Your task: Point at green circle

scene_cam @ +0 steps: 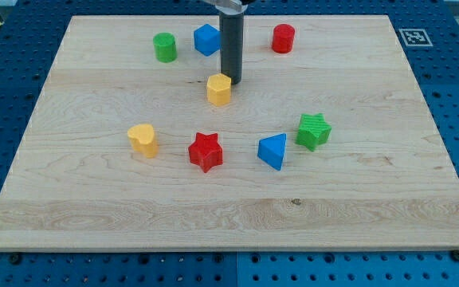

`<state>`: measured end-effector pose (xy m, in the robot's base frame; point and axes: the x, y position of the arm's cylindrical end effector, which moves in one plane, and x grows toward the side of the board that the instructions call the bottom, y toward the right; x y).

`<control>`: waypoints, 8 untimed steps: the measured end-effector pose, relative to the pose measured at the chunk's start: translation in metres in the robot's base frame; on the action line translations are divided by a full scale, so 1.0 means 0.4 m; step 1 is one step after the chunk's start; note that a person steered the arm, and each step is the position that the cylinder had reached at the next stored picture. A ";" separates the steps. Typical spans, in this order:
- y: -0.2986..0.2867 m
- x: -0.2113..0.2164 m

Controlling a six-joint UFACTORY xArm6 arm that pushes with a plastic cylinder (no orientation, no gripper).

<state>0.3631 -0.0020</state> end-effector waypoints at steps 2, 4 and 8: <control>-0.009 -0.021; -0.139 -0.113; -0.439 -0.187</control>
<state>0.2885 -0.1775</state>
